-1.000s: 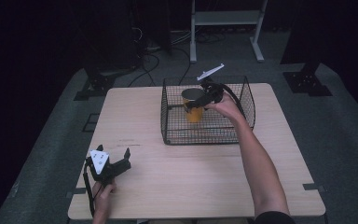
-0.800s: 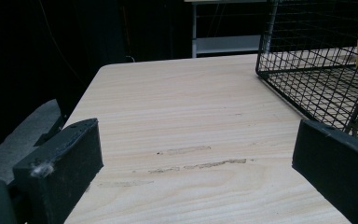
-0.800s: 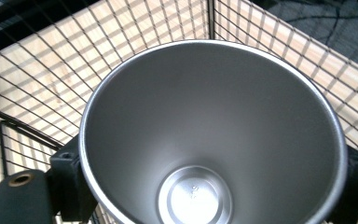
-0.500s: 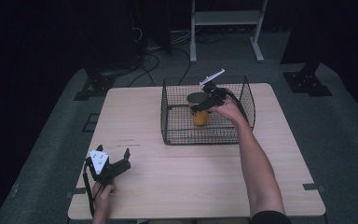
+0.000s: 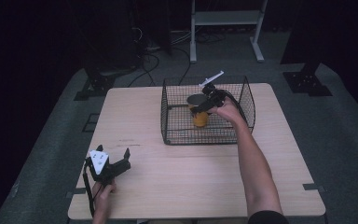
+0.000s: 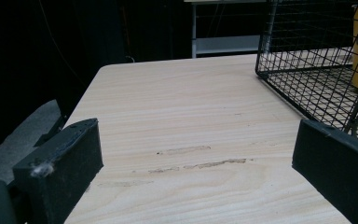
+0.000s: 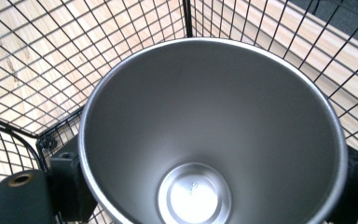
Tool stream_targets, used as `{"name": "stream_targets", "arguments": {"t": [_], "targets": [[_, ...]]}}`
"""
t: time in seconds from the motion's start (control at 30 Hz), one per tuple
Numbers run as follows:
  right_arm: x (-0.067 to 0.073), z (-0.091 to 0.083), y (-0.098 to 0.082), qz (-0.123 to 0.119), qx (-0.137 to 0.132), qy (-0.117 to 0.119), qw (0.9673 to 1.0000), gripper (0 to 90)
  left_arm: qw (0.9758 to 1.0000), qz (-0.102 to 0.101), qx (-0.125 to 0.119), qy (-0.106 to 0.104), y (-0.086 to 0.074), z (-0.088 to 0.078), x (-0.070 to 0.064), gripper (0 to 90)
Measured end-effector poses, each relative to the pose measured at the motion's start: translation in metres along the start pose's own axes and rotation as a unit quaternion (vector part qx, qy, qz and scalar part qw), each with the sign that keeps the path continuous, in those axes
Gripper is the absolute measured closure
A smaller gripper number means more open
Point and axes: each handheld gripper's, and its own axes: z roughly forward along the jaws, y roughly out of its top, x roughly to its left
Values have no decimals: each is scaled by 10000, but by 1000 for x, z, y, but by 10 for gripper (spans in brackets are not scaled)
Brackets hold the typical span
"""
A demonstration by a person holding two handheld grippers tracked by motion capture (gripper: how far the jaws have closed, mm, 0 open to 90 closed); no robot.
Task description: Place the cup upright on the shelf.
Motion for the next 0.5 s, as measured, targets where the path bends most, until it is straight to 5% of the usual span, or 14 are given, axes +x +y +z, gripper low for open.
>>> {"name": "stream_targets", "arguments": {"t": [0.5], "targets": [[3, -1, -1, -138, 127, -72, 9998, 91, 10000, 3, 2, 0, 0, 0, 0, 8]]}}
